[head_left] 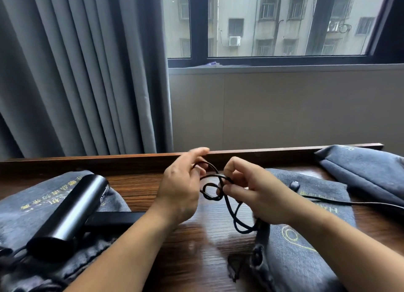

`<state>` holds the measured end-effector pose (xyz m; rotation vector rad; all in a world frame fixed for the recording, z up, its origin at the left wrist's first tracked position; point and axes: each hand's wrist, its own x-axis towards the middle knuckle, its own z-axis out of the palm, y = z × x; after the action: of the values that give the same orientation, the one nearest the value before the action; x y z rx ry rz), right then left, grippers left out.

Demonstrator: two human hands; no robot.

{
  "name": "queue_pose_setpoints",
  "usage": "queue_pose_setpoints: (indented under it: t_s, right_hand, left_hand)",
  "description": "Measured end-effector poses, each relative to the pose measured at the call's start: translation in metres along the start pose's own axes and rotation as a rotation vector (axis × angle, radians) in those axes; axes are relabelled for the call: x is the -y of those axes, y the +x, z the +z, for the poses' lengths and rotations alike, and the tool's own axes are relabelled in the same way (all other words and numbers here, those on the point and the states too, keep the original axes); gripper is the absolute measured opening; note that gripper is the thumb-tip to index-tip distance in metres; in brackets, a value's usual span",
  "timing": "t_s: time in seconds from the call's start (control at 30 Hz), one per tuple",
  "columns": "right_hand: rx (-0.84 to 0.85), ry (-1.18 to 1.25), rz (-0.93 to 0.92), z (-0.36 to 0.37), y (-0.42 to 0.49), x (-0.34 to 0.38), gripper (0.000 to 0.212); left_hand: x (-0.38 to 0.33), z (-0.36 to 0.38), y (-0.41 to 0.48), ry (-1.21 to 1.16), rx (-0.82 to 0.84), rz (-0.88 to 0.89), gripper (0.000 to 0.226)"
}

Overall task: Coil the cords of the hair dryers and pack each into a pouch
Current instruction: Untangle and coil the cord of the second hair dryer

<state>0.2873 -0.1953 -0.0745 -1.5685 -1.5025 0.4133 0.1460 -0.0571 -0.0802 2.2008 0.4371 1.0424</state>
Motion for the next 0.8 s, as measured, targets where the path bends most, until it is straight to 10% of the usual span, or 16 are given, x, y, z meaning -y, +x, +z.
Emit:
queue_pose_setpoints:
  t_s: [0.1, 0.2, 0.6, 0.8]
  right_hand:
    - [-0.024, -0.078, -0.012, -0.005, -0.001, -0.002, 0.013]
    - [-0.052, -0.071, 0.013, -0.010, 0.000, -0.005, 0.018]
    - [0.042, -0.258, 0.011, -0.005, -0.003, 0.010, 0.034]
    - [-0.045, -0.142, 0.012, -0.012, -0.004, 0.005, 0.037]
  left_hand:
    - [0.005, -0.009, 0.004, 0.299, 0.197, 0.360, 0.043]
    - [0.002, -0.010, 0.006, 0.336, 0.339, 0.344, 0.031]
    - [0.007, -0.006, 0.007, 0.205, -0.398, -0.063, 0.010]
    - [0.019, -0.011, 0.006, 0.550, 0.133, 0.151, 0.043]
